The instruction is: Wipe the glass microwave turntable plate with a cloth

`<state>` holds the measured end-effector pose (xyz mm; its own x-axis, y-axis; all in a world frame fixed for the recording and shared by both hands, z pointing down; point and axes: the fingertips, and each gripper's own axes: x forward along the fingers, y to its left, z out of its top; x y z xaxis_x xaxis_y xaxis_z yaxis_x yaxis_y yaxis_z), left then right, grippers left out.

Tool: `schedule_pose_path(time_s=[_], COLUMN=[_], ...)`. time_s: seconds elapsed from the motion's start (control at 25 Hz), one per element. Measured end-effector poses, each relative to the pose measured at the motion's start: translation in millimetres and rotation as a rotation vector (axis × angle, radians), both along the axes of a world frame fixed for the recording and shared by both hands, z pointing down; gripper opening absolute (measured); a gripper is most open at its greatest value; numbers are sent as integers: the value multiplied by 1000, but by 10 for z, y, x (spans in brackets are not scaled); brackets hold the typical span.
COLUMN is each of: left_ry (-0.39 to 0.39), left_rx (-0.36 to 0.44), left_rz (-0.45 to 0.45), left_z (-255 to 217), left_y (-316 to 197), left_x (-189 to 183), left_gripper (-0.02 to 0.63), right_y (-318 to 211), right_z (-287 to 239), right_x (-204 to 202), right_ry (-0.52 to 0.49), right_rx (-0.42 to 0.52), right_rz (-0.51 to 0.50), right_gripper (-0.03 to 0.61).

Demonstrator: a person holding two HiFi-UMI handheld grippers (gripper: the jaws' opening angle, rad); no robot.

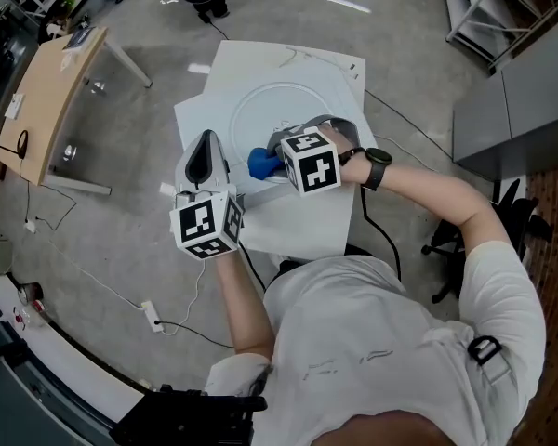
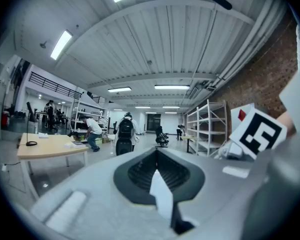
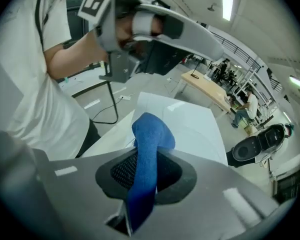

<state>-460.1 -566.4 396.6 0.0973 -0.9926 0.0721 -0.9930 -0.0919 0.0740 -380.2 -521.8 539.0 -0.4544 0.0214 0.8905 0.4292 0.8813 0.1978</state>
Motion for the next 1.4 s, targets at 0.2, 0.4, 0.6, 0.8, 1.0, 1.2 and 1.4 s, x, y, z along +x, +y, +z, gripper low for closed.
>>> schedule_pose_path(time_s=[0.2, 0.4, 0.6, 0.8, 1.0, 1.2, 1.4], left_ry=[-4, -7, -7, -2, 3, 4, 7], left_rx=[-3, 1, 1, 4, 2, -5, -10], left_rz=[-34, -52, -54, -34, 11, 36, 48], left_z=[9, -12, -3, 10, 11, 36, 53], left_y=[120, 204, 210, 131, 21, -62, -112], left_x=[-133, -193, -224, -158, 23, 102, 130], left_gripper=[2, 2, 2, 2, 2, 2, 2], right_y=[-425, -1145, -1664, -1796, -1546, -977, -490], right_z=[23, 44, 76, 39, 55, 100, 42], right_x=[-464, -535, -112, 483, 1052, 1319, 1213], right_ry=[-79, -130, -86, -17, 56, 80, 86], right_rx=[35, 114, 132, 143, 93, -54, -94], right_rz=[83, 227, 351, 397, 375, 336, 225], right_gripper=[69, 71, 71, 71, 72, 74, 74])
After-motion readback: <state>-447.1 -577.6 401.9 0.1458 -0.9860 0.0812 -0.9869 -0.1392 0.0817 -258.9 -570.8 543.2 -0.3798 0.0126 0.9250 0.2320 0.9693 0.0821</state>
